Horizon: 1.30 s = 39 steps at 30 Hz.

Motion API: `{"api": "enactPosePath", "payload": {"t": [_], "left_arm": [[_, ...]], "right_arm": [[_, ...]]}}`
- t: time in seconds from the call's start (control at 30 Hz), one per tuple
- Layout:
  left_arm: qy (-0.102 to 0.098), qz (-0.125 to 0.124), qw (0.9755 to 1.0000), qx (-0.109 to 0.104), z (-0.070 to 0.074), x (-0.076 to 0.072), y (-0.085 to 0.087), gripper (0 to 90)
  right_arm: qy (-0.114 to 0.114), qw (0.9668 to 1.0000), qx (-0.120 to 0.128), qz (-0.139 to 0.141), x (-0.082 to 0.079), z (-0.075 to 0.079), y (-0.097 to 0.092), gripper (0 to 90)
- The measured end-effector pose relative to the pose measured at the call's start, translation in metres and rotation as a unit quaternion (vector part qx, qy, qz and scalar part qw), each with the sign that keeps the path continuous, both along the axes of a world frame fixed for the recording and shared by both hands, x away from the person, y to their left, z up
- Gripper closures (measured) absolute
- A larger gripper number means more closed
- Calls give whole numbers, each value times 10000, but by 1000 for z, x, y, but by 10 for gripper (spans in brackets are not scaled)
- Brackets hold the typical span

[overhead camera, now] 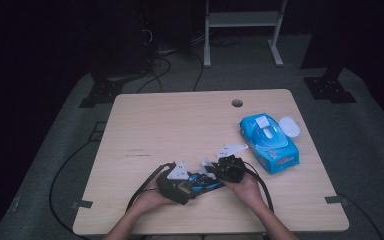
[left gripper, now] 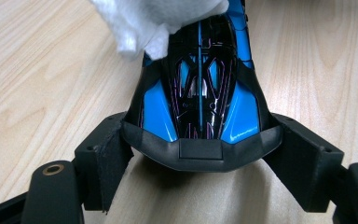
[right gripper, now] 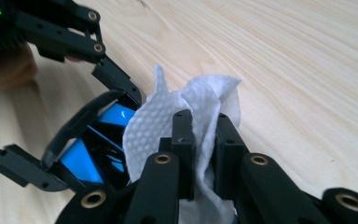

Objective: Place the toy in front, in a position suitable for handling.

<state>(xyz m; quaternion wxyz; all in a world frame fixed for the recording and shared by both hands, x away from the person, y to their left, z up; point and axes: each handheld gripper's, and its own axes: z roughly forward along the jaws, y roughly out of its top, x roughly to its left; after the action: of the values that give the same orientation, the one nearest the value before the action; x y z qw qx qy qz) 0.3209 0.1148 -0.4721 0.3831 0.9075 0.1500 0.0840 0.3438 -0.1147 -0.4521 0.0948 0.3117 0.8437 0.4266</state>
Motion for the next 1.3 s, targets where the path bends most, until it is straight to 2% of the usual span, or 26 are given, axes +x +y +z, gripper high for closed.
{"api": "enactPosePath", "payload": {"t": [0.07, 0.1, 0.13, 0.17, 0.2, 0.27, 0.33, 0.4, 0.43, 0.53, 0.63, 0.7, 0.8, 0.83, 0.9, 0.97, 1.07, 1.1, 1.17, 1.2, 1.27, 1.3], "left_arm": [[23, 1, 10000, -22, 0, 1, 0, 244], [21, 14, 10000, -40, 0, 1, -1, 244], [21, 14, 10000, -40, 0, 1, -1, 244], [23, 15, 10000, -29, 0, 1, 0, 244], [18, 27, 10000, -47, -1, 0, 0, 244], [19, 20, 10000, -38, 0, 0, 0, 244], [14, 2, 10000, -20, 0, 1, 0, 244], [36, -5, 10000, -36, 0, 1, 1, 244], [39, -8, 10000, -56, -1, 2, 0, 244], [45, 0, 10000, -72, -1, 2, -2, 244], [41, 6, 10000, -58, -1, 1, -1, 243], [25, -12, 10000, -39, -1, 1, 0, 244], [18, -7, 10000, -29, -1, 1, 0, 244], [47, -7, 10000, -62, -1, 2, 0, 244], [50, -14, 10000, -76, -1, 2, 0, 244], [39, -12, 10000, -79, -1, 2, -1, 244], [30, -15, 10000, -52, -1, 2, -1, 244], [28, -12, 10000, -49, -1, 2, -1, 243], [30, -13, 10000, -49, -1, 1, 0, 244], [18, -20, 10000, -39, -1, 1, 0, 244], [19, -19, 10000, -38, -1, 1, 0, 244], [20, -19, 10000, -39, -1, 1, 0, 244]], "right_arm": [[38, 9998, 166, 40, -3, -1, 4, 808], [-26, 9993, 185, 314, -6, -2, 13, 807], [-26, 9993, 185, 314, -6, -2, 13, 807], [-152, 9991, -3, 407, -8, -1, 20, 808], [-116, 9991, 13, 418, -7, -1, 19, 808], [-37, 9993, 37, 365, -4, 0, 16, 808], [-34, 9999, -17, 165, 0, 0, 6, 809], [-135, 9995, -275, -55, 3, -2, -6, 810], [71, 9998, -63, -164, 7, -4, -18, 810], [50, 9998, -52, -206, 5, -4, -19, 809], [-91, 10000, -35, 7, 0, -2, -8, 809], [-85, 9999, -57, 31, 0, -2, -8, 809], [-26, 9998, -178, -93, 4, -3, -19, 811], [-24, 9995, -234, -229, 4, -4, -32, 811], [-36, 9983, -409, -411, 3, -6, -43, 811], [93, 9983, -255, -520, 2, -9, -51, 811], [93, 9986, -187, -488, 1, -8, -51, 810], [159, 9994, 28, -297, -1, -8, -48, 810], [142, 9996, 23, -242, -3, -8, -45, 810], [73, 9997, -61, -219, -4, -8, -44, 810], [147, 9995, -65, -279, -2, -8, -48, 810], [187, 9989, -144, -412, -1, -9, -56, 810]]}}
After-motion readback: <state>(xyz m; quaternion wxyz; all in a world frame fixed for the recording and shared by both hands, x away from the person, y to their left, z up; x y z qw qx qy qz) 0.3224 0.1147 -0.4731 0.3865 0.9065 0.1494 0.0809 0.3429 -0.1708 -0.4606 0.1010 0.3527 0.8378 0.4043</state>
